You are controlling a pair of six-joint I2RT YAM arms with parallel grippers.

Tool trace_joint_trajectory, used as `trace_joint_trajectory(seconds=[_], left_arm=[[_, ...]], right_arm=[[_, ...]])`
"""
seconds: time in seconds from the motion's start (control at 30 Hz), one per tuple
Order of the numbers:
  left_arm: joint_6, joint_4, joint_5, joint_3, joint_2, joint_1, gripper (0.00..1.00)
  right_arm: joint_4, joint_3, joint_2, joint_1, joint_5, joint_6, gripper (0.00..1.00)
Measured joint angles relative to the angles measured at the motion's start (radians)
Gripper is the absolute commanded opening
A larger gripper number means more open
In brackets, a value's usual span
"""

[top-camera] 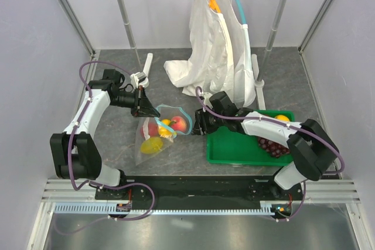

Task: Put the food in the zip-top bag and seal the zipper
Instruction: Adjust the zipper food storage bag at the center of the board.

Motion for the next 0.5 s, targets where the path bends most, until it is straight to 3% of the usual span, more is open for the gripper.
trace_joint_trajectory(seconds=[0.27, 0.5], left_arm=[[0.039, -0.019, 0.002, 0.0, 0.0, 0.01, 0.02], [0.059, -0.025, 0.003, 0.0, 0.0, 0.042, 0.02]], right_arm=[[0.04, 0.039, 0.087, 0.0, 0.006, 0.017, 0.52], [0.021, 0.058, 0.063, -0.003, -0.003, 0.021, 0.53]])
